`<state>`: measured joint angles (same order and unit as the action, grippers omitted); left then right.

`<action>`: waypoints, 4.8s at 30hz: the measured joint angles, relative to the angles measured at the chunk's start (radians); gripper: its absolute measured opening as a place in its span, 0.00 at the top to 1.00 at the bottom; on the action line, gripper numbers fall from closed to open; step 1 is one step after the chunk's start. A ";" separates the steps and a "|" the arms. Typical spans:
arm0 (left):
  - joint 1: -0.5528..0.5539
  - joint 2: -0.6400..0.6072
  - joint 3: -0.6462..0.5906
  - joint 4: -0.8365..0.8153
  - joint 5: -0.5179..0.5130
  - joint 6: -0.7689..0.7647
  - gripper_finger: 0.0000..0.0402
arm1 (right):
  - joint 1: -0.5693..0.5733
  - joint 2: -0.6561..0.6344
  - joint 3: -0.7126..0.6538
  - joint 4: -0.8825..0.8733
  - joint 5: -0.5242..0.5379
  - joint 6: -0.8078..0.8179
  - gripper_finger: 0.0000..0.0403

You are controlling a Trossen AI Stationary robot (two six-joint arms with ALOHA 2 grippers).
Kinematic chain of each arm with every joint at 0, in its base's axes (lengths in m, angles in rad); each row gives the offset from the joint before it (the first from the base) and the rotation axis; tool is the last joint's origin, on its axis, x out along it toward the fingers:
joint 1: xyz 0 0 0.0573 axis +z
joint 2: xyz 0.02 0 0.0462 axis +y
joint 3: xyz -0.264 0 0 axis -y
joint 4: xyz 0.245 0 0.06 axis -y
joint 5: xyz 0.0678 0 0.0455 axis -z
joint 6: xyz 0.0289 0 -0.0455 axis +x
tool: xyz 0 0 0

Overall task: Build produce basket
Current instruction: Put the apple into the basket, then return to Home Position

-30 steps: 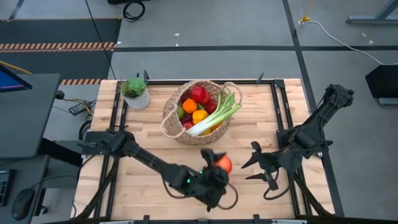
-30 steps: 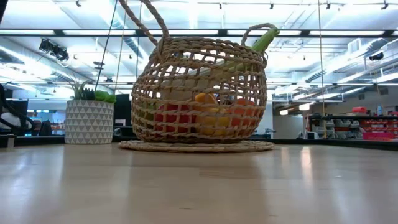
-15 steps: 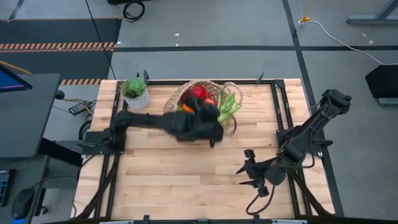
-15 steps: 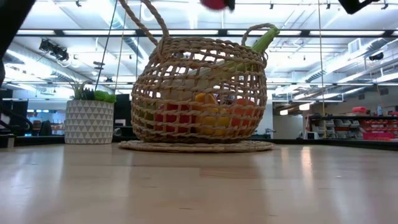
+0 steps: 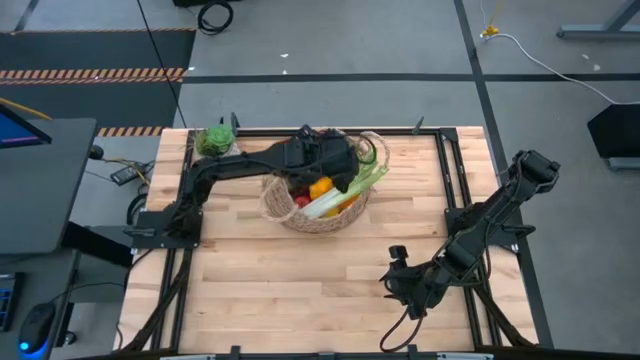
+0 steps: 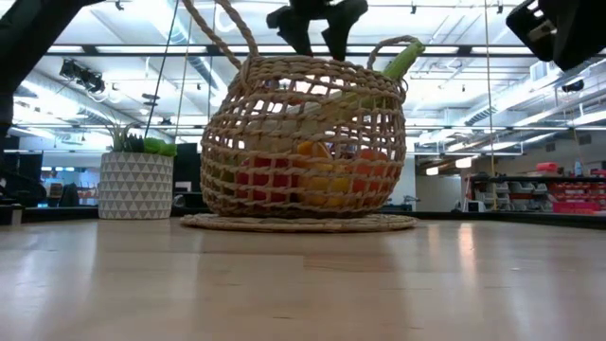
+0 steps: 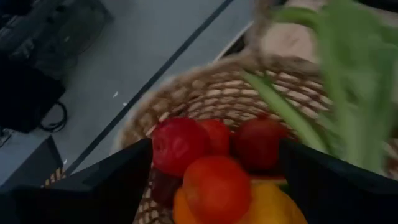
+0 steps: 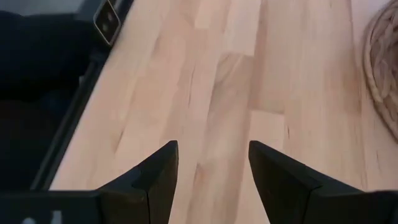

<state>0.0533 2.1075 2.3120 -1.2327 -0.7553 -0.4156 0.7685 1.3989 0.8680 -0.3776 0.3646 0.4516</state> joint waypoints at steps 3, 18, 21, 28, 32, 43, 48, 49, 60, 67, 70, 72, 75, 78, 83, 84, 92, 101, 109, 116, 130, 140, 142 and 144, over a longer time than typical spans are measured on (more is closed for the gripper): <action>-0.012 -0.001 0.000 0.001 0.009 0.001 0.12 | -0.001 0.008 0.000 -0.019 0.011 0.001 0.49; -0.259 -0.133 0.042 -0.085 -0.024 -0.019 0.27 | -0.054 -0.098 0.000 -0.066 0.165 -0.038 0.50; -0.357 -0.176 0.039 -0.157 -0.118 -0.086 0.32 | -0.074 -0.171 0.000 -0.085 0.233 -0.062 0.50; -0.523 -0.199 0.011 -0.332 -0.363 -0.268 0.45 | -0.139 -0.317 0.000 -0.096 0.269 -0.142 0.53; -0.552 -0.217 0.003 -0.338 -0.355 -0.272 0.55 | -0.190 -0.370 0.000 -0.124 0.268 -0.180 0.57; -0.635 -0.259 0.004 -0.338 -0.344 -0.341 0.98 | -0.345 -0.504 -0.147 -0.127 0.192 -0.159 0.84; -0.656 -0.248 0.004 -0.339 -0.345 -0.396 0.98 | -0.409 -0.622 -0.263 -0.023 0.078 -0.172 0.98; -0.660 -0.240 0.004 -0.338 -0.344 -0.407 0.99 | -0.418 -0.646 -0.282 -0.003 0.062 -0.184 0.98; -0.693 -0.141 0.003 -0.338 -0.325 -0.472 0.99 | -0.521 -0.885 -0.406 0.074 -0.128 -0.269 0.98; -0.690 -0.058 0.003 -0.332 -0.257 -0.482 0.99 | -0.570 -0.992 -0.535 0.216 -0.261 -0.311 0.98; -0.692 -0.044 0.003 -0.311 -0.254 -0.472 0.99 | -0.585 -1.012 -0.617 0.335 -0.328 -0.333 0.99; -0.700 -0.043 0.003 -0.277 -0.253 -0.459 0.99 | -0.594 -1.015 -0.676 0.415 -0.355 -0.345 0.98; -0.711 -0.043 0.003 -0.215 -0.234 -0.386 0.99 | -0.615 -1.016 -0.757 0.516 -0.362 -0.363 0.98; -0.717 -0.043 0.003 -0.199 -0.200 -0.322 0.99 | -0.641 -1.016 -0.824 0.601 -0.364 -0.369 0.98; -0.710 -0.043 0.003 -0.175 -0.115 -0.262 0.99 | -0.692 -1.016 -0.861 0.680 -0.447 -0.399 0.98; -0.707 -0.043 0.003 -0.164 -0.114 -0.272 0.99 | -0.704 -1.016 -0.861 0.698 -0.470 -0.408 0.98; -0.692 -0.043 0.003 -0.163 -0.142 -0.210 0.98 | -0.814 -1.016 -0.861 0.766 -0.576 -0.424 0.98; -0.632 -0.074 0.003 -0.332 -0.183 -0.274 0.99 | -0.830 -1.015 -0.861 0.765 -0.587 -0.317 0.98; -0.634 -0.142 0.003 -0.232 -0.213 -0.199 1.00 | -0.830 -1.015 -0.861 0.767 -0.585 -0.316 0.96; -0.622 -0.108 0.002 0.259 0.169 0.190 1.00 | -0.830 -1.015 -0.861 0.768 -0.583 -0.316 0.95; -0.572 0.005 0.002 0.627 0.806 0.611 0.99 | -0.830 -1.008 -0.861 0.789 -0.573 -0.316 0.95; -0.471 0.069 0.003 0.585 0.694 0.518 1.00 | -0.830 -1.008 -0.861 0.789 -0.572 -0.316 0.95; -0.472 0.066 0.003 0.539 0.584 0.501 1.00 | -0.830 -1.008 -0.861 0.789 -0.572 -0.316 0.96; -0.489 0.066 0.003 0.541 0.533 0.508 1.00 | -0.830 -1.008 -0.861 0.789 -0.572 -0.316 0.96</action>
<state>-0.4353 2.1731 2.3147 -0.6921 -0.2219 0.0927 -0.0612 0.3908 0.0071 0.4116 -0.2070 0.1360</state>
